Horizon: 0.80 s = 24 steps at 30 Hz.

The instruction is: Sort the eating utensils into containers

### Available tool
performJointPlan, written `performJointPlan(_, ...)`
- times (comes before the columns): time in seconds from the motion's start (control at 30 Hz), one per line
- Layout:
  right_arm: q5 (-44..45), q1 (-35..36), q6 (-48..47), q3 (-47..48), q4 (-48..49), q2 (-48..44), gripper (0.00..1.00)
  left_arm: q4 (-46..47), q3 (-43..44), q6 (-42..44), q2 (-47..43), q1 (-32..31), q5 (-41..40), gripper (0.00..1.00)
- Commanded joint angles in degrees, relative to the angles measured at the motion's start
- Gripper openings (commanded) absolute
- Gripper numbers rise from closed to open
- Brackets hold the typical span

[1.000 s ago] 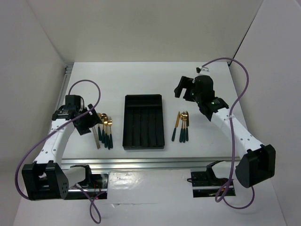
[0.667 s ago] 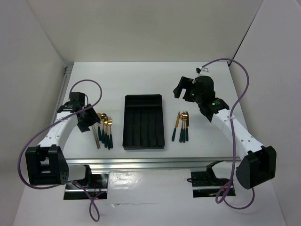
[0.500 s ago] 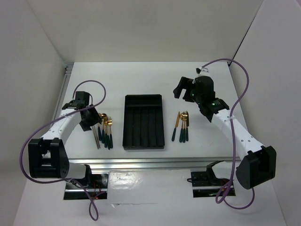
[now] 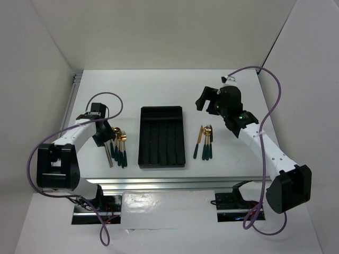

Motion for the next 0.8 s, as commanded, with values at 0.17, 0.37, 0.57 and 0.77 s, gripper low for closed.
performJointPlan(0.17, 0.27, -0.20, 0.12, -0.86, 2.27, -1.77, 0.97, 1.21, 2.14, -3.05, 3.97, -1.46, -2.72, 0.56)
performJointPlan(0.37, 0.80, -0.20, 0.12, -0.86, 2.27, -1.77, 0.97, 2.43, 2.14, -3.58, 6.34, -1.46, -3.95, 0.53)
performJointPlan(0.57, 1.32, -0.20, -0.41, -0.86, 2.27, -1.77, 0.97, 3.49, 2.14, -3.58, 8.01, -1.46, -3.33, 0.45)
performJointPlan(0.77, 1.32, -0.20, -0.41, -0.86, 1.74, -1.77, 0.97, 4.02, 1.61, -3.58, 8.54, -1.46, -3.33, 0.44)
